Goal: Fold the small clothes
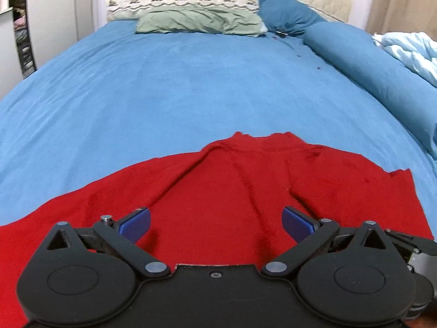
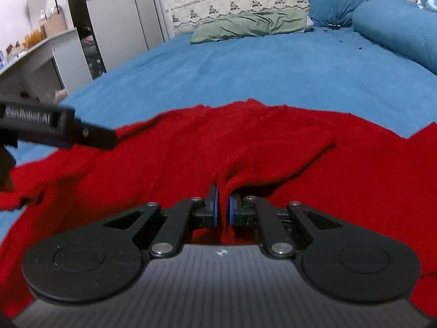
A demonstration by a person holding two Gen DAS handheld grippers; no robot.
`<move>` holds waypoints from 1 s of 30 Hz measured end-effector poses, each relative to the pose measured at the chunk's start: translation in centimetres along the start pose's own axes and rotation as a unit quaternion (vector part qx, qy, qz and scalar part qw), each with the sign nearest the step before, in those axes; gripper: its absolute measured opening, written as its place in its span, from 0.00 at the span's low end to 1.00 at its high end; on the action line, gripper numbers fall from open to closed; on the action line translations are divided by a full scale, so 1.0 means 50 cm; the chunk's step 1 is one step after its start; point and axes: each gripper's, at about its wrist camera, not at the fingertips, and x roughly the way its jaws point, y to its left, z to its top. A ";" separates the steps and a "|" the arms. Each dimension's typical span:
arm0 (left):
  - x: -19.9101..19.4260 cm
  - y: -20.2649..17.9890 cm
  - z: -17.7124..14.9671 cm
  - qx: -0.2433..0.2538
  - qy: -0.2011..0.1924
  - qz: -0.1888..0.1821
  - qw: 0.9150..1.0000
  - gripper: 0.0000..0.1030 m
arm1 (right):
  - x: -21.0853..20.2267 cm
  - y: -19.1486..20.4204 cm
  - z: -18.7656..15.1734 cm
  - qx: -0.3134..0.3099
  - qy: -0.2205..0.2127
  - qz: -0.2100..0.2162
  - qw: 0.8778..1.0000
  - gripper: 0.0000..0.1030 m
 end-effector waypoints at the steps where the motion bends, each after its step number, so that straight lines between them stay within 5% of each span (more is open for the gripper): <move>1: -0.001 -0.008 0.000 0.004 -0.001 -0.007 1.000 1.00 | -0.009 -0.004 0.001 0.001 -0.003 0.000 1.000 0.35; 2: -0.003 -0.019 -0.002 0.010 -0.003 -0.017 1.000 1.00 | -0.016 -0.008 0.003 0.000 -0.003 -0.001 1.000 0.43; 4: -0.003 -0.055 -0.001 0.032 -0.007 -0.039 0.999 1.00 | -0.050 -0.018 0.006 -0.009 -0.013 -0.021 1.000 0.76; 5: -0.002 -0.078 0.002 0.052 -0.007 -0.048 0.997 1.00 | -0.069 -0.020 0.003 -0.015 -0.018 -0.035 0.999 0.80; 11: 0.038 -0.252 -0.008 0.220 -0.011 -0.067 0.973 0.96 | -0.161 -0.070 -0.039 -0.017 -0.032 -0.135 0.990 0.84; 15: 0.111 -0.306 -0.021 0.266 0.032 -0.070 0.961 0.63 | -0.178 -0.118 -0.063 0.047 -0.027 -0.139 0.989 0.84; 18: 0.147 -0.279 -0.015 0.234 0.045 -0.084 0.968 0.48 | -0.185 -0.129 -0.071 0.066 -0.028 -0.138 0.988 0.84; 20: 0.143 -0.253 -0.001 0.199 0.038 -0.080 0.976 0.07 | -0.194 -0.132 -0.072 0.064 -0.035 -0.137 0.988 0.84; 25: 0.099 -0.128 -0.002 0.058 0.009 -0.088 0.994 0.08 | -0.220 -0.140 -0.083 0.072 -0.058 -0.147 0.985 0.84; 30: 0.070 -0.011 -0.106 -0.078 -0.005 -0.119 0.990 0.16 | -0.233 -0.159 -0.099 0.086 -0.056 -0.161 0.982 0.84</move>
